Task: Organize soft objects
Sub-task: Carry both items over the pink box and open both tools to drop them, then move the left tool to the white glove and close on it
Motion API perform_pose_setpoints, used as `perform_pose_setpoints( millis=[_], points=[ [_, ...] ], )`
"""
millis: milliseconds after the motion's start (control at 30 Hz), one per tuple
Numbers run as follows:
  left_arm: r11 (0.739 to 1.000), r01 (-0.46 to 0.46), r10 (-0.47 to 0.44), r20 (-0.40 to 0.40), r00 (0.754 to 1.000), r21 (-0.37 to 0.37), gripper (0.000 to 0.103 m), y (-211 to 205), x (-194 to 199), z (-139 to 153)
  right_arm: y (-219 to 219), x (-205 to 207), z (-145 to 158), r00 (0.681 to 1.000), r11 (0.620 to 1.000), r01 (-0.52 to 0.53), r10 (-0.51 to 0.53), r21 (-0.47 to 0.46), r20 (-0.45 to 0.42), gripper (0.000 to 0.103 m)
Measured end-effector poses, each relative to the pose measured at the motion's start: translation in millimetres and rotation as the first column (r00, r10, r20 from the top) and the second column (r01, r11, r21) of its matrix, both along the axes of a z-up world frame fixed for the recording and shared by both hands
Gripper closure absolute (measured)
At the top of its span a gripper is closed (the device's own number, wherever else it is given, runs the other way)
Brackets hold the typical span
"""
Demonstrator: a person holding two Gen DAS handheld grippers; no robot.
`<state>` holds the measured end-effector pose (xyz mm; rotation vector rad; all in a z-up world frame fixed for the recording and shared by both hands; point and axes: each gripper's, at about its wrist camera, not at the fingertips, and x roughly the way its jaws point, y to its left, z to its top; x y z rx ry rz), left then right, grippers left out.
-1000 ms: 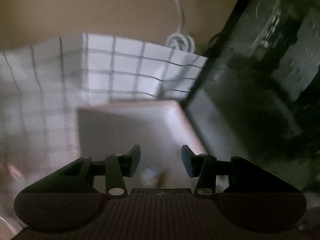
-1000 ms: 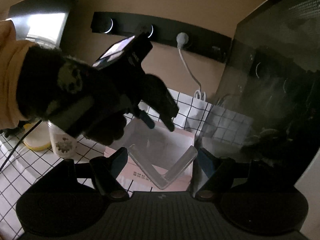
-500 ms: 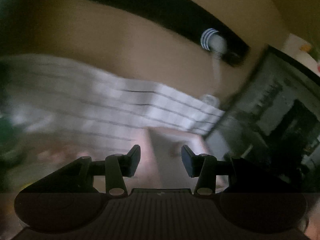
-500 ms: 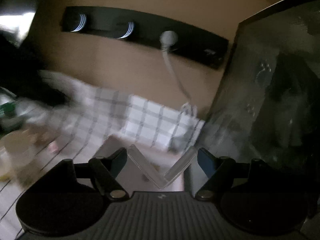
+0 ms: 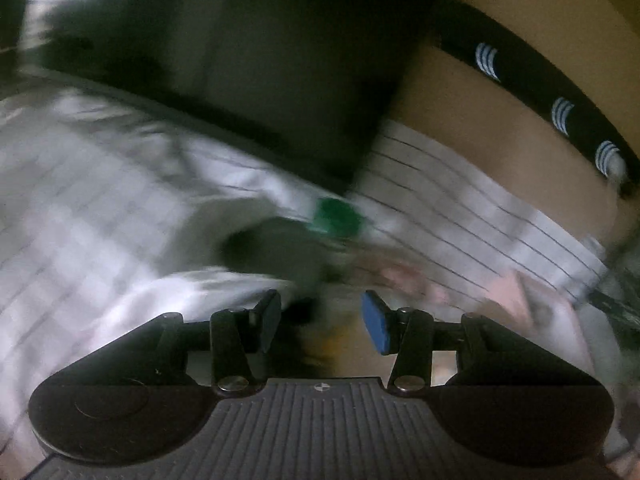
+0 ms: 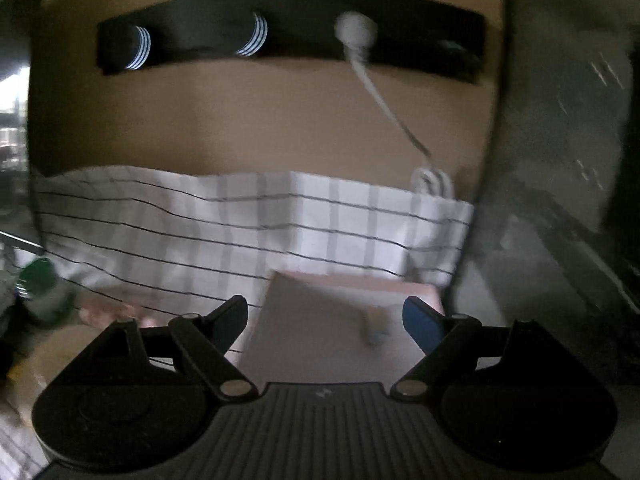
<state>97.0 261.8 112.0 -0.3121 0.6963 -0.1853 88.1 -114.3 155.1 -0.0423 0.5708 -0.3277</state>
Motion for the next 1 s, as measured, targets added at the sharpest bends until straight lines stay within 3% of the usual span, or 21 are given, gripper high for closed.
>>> perform_pose_setpoints(
  millis=[200, 367, 467, 533, 600, 667, 733, 867, 1000],
  points=[
    [0.969, -0.241, 0.243, 0.021, 0.970, -0.057, 0.053, 73, -13, -5, 65, 13, 8, 0.985, 0.985, -0.172, 0.172, 0.007, 0.016, 0.018],
    [0.955, -0.285, 0.284, -0.016, 0.959, -0.085, 0.054, 118, -24, -22, 122, 24, -6, 0.932, 0.934, -0.357, 0.357, 0.012, -0.053, 0.018],
    [0.980, -0.182, 0.182, -0.008, 0.983, -0.081, 0.054, 123, -22, -28, 158, 24, -19, 0.892, 0.896, -0.444, 0.441, -0.013, -0.099, 0.018],
    [0.998, -0.068, 0.068, 0.020, 0.997, -0.019, 0.053, 112, -20, -28, 176, 22, -27, 0.865, 0.871, -0.491, 0.486, -0.017, -0.123, 0.018],
    [0.992, 0.070, -0.077, 0.057, 0.995, 0.106, 0.053, 95, -13, -25, 193, 19, -34, 0.845, 0.852, -0.523, 0.514, -0.025, -0.149, 0.018],
    [0.972, 0.155, -0.170, 0.069, 0.983, 0.177, 0.053, 82, -5, -22, 206, 18, -41, 0.830, 0.839, -0.543, 0.530, -0.032, -0.175, 0.018],
    [0.972, 0.182, -0.192, 0.056, 0.980, 0.149, 0.053, 78, 7, -24, 216, 17, -45, 0.823, 0.835, -0.549, 0.534, -0.031, -0.192, 0.018],
    [0.986, 0.161, -0.161, -0.015, 0.987, -0.038, 0.053, 81, 44, -39, 224, 16, -46, 0.827, 0.843, -0.538, 0.523, -0.020, -0.205, 0.018],
    [0.974, 0.212, -0.217, -0.054, 0.975, -0.085, 0.053, 67, 48, -59, 224, 14, -46, 0.842, 0.860, -0.510, 0.492, -0.029, -0.222, 0.018]
  ],
)
